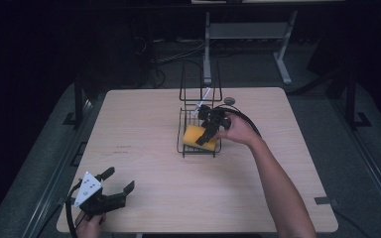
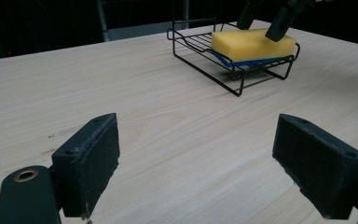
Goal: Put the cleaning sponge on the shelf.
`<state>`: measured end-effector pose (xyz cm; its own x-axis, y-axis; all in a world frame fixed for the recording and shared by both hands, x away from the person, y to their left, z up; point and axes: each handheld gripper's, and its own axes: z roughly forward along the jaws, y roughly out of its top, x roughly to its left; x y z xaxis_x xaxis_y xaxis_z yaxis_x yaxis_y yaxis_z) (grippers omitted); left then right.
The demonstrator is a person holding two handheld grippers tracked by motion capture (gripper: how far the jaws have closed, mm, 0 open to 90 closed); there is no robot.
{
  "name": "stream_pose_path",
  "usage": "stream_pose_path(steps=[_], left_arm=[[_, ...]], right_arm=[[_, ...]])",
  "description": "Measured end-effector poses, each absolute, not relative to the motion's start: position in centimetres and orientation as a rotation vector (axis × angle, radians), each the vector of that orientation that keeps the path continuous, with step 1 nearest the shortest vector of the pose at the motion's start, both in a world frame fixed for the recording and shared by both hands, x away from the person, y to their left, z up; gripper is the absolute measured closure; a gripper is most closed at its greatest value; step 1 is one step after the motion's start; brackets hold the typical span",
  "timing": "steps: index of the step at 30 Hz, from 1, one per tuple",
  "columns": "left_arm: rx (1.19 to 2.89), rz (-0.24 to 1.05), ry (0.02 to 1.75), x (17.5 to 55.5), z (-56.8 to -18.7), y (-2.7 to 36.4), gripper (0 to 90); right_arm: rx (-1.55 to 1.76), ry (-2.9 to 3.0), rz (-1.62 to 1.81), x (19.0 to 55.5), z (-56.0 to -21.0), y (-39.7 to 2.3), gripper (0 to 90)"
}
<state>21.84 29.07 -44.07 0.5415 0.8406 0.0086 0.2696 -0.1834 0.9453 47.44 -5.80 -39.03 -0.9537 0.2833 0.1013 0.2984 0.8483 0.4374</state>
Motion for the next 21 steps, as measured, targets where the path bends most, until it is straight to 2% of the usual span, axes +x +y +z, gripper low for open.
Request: stream_pose_path(steps=[21], left_arm=[[1.730,0.673,0.926,21.9,-44.1,29.0,14.0]], right_arm=[[-0.542,-2.977,-0.745,47.0,-38.8,-7.4,15.5]])
